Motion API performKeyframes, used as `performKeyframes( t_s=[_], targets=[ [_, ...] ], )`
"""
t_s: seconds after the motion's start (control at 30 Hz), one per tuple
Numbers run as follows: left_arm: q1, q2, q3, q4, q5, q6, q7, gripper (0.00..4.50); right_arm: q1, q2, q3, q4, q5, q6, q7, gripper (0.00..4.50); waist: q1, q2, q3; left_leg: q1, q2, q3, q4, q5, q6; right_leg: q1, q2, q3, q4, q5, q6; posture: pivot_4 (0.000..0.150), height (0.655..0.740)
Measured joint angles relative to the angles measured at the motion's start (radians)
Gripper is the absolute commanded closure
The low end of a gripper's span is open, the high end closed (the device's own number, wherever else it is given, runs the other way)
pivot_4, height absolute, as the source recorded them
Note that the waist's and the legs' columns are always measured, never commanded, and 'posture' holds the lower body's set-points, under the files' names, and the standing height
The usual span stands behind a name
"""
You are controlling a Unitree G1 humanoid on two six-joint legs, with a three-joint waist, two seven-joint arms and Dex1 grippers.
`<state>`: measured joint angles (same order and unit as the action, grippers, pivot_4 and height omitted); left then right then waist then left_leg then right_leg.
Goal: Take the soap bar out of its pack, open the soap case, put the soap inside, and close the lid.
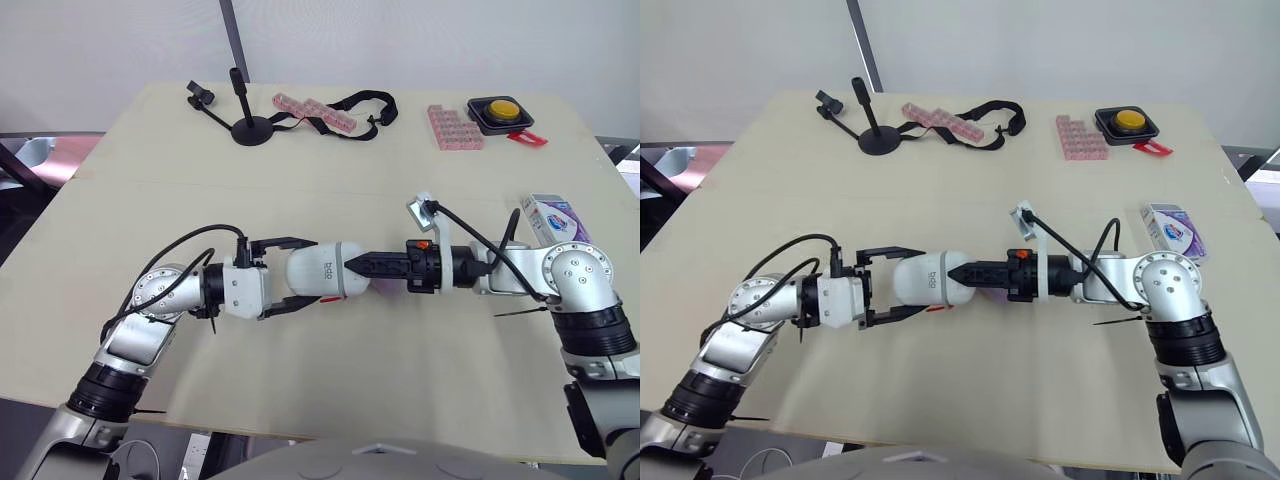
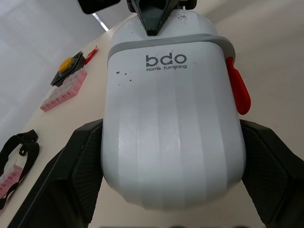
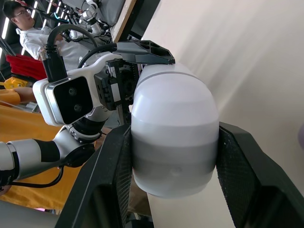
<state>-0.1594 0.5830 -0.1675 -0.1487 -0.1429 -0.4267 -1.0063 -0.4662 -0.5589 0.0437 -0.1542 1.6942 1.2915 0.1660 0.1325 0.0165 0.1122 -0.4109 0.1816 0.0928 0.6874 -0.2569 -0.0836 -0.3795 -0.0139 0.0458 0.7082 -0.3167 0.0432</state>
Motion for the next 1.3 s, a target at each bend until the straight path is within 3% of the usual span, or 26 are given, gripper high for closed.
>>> performKeyframes(
  t_s=[0.7, 0.93, 1.07, 1.3],
  targets=[
    [0.006, -0.002, -0.02, 0.005, -0.002, -0.005, 0.022, 1.03, 0.008, -0.082, 0.002, 0.029, 0.052, 0.036, 0.126, 2.51, 0.001, 0.0, 0.0, 0.0, 0.0, 0.0, 0.0, 0.0, 0.0, 0.0, 0.0, 0.0, 0.0, 0.0, 0.0, 0.15, 0.716],
    [0.013, -0.002, -0.021, 0.005, -0.002, 0.004, 0.026, 1.03, 0.018, -0.173, -0.017, 0.06, 0.034, 0.047, 0.171, 2.51, 0.005, 0.0, 0.0, -0.001, 0.0, 0.0, 0.0, 0.0, 0.0, 0.0, 0.0, 0.0, -0.001, 0.0, 0.0, 0.15, 0.716],
    [0.016, -0.002, -0.021, 0.006, -0.004, 0.005, 0.026, 1.03, 0.008, -0.342, -0.061, 0.106, -0.127, 0.049, 0.252, 2.51, 0.008, 0.0, 0.0, -0.002, -0.001, 0.0, 0.0, 0.0, 0.0, 0.0, 0.003, 0.0, -0.003, 0.0, 0.0, 0.15, 0.716],
    [0.015, -0.002, -0.02, 0.016, -0.006, 0.005, 0.025, 1.03, -0.054, -0.775, 0.171, -0.053, -0.77, -0.185, 0.631, 2.51, 0.008, -0.001, 0.0, 0.0, 0.002, 0.0, 0.0, -0.002, -0.002, 0.003, 0.007, 0.001, -0.006, -0.001, 0.002, 0.15, 0.716]
  ],
)
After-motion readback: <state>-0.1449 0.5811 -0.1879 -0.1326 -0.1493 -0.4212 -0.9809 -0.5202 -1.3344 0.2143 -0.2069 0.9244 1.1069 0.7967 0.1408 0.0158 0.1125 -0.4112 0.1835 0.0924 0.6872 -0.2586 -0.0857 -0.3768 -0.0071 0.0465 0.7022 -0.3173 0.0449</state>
